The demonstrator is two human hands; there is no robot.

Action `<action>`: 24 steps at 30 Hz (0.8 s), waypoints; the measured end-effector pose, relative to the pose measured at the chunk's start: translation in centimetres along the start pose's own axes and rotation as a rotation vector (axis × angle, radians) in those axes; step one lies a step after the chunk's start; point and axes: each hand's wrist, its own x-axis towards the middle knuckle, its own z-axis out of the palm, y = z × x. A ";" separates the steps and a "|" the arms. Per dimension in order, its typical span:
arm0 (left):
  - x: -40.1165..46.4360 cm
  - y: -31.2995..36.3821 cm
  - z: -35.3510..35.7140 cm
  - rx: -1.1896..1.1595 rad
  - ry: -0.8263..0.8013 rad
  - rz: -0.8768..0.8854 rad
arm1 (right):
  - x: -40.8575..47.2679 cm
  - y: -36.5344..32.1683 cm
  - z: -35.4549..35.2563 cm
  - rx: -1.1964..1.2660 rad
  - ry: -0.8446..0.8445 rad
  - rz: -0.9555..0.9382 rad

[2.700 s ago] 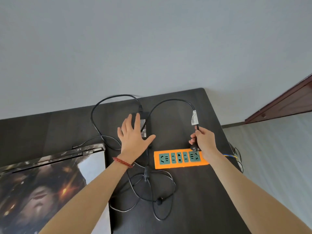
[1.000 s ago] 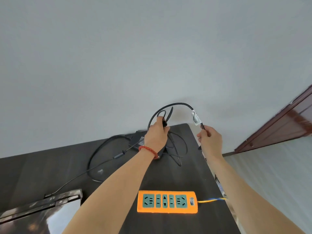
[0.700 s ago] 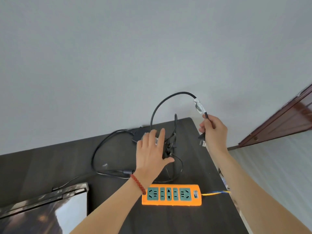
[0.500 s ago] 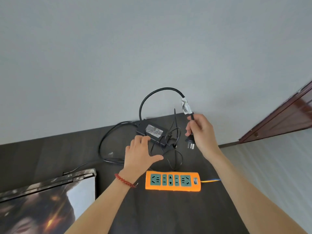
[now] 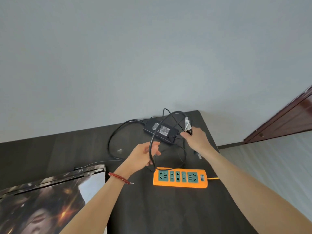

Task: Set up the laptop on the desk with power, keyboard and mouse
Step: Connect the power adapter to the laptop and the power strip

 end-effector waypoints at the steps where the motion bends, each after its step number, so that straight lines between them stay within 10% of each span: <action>1: 0.4 0.7 0.1 -0.078 -0.014 -0.005 | 0.9 -0.5 -0.8 -0.001 0.044 -0.020; 9: 1.2 2.3 -1.3 -0.423 0.110 0.136 | 5.9 -3.2 -2.0 -0.176 0.092 -0.170; 19: -1.5 0.7 -1.6 0.484 0.260 0.364 | 0.2 2.3 -2.7 -0.396 0.185 -0.227; 24: -3.5 -0.5 -1.6 0.412 0.454 0.179 | -4.9 2.9 0.5 -0.103 -0.213 -0.076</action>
